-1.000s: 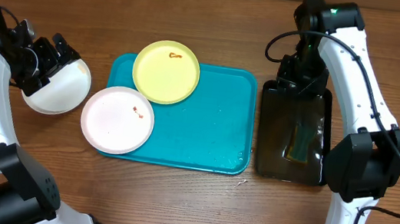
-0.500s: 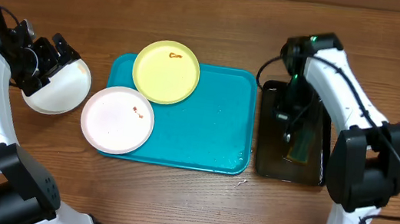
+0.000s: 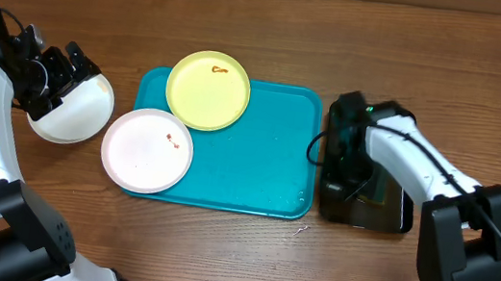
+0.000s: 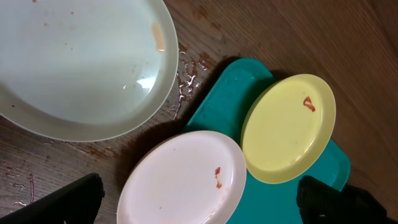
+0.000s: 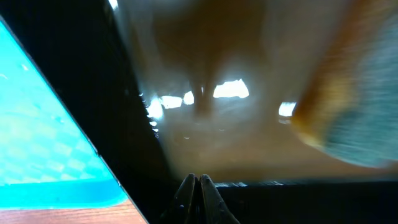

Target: Clean dirty plates on tray and stack at the side

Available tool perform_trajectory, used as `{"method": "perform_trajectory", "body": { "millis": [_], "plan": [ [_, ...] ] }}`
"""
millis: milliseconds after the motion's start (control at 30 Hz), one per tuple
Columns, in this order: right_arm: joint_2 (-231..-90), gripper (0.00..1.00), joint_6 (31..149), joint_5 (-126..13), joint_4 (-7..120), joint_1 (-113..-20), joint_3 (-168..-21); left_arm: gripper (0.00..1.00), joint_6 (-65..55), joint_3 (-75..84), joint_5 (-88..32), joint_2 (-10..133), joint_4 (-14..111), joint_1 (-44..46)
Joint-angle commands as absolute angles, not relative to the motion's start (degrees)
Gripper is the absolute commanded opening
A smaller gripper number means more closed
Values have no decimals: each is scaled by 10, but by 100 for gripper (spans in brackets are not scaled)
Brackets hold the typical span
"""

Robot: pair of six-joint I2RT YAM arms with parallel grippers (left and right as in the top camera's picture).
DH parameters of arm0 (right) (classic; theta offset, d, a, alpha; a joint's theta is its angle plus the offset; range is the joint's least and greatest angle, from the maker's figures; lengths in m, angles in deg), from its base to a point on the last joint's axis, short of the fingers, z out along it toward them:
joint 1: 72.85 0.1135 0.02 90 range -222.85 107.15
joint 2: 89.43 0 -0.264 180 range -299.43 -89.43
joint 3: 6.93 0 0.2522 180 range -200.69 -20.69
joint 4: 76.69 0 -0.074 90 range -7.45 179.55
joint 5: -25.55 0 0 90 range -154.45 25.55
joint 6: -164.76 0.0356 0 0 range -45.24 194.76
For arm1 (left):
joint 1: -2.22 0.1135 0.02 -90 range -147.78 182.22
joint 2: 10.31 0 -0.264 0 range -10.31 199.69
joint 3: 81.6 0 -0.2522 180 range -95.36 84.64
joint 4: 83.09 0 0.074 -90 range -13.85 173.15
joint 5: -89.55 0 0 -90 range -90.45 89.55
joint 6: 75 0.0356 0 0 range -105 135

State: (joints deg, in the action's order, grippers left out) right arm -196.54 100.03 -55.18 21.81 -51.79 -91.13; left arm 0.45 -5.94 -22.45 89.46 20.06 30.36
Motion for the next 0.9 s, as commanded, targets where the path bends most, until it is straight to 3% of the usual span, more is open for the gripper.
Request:
{"method": "perform_trajectory", "body": {
  "millis": [0, 367, 633, 867],
  "plan": [
    [-1958, 4, 1006, -509, 246, -503, -890, 100, 17, -69, -223, 887, 200, 304],
    [-1958, 4, 1001, -483, 243, -512, -892, 100, 17, -69, -223, 887, 200, 304],
    [-1958, 4, 985, -505, 232, -567, -961, 100, 17, -69, -223, 887, 200, 304],
    [-1959, 4, 984, -524, 384, -621, -983, 100, 17, -69, -223, 887, 200, 304]
  ]
}}
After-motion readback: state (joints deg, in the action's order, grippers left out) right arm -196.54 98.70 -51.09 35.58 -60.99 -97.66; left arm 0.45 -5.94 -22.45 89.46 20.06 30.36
